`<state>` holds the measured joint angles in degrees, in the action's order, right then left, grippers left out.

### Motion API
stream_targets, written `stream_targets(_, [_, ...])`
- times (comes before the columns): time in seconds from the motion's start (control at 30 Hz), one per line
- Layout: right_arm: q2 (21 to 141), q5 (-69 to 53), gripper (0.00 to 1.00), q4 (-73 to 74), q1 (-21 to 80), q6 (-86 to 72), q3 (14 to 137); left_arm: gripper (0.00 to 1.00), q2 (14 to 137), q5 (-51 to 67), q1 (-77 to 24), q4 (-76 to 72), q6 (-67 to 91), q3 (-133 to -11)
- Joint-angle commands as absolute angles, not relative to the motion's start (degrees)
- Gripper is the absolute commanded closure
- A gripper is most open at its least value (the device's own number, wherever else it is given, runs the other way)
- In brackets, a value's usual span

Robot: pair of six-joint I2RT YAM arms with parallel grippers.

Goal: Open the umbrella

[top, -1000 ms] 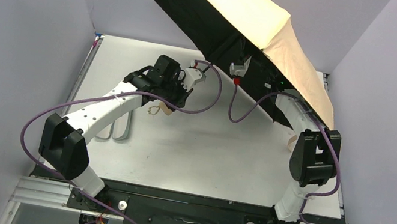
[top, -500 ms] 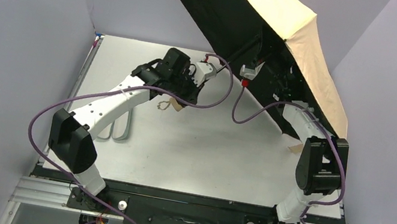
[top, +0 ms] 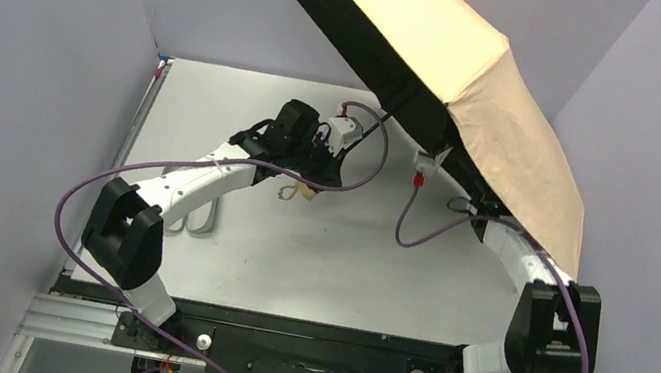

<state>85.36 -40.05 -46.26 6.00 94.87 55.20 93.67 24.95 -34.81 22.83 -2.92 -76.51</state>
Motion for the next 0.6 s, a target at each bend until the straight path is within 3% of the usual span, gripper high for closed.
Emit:
stream_targets(0.0, [77.0, -43.9, 0.29, -34.2, 7.2, 102.0, 44.8, 1.0, 93.5, 28.6, -35.3, 10.8, -0.4, -79.1])
stream_targets(0.17, [68.4, -43.9, 0.24, -24.7, 8.5, 102.9, 34.9, 1.0, 94.2, 30.7, -35.8, 7.0, 1.1, -78.2])
stream_targets(0.57, [52.3, -36.7, 0.21, 0.7, 12.6, 89.4, 24.0, 1.0, 94.3, 30.6, -38.5, -4.0, 0.3, -68.5])
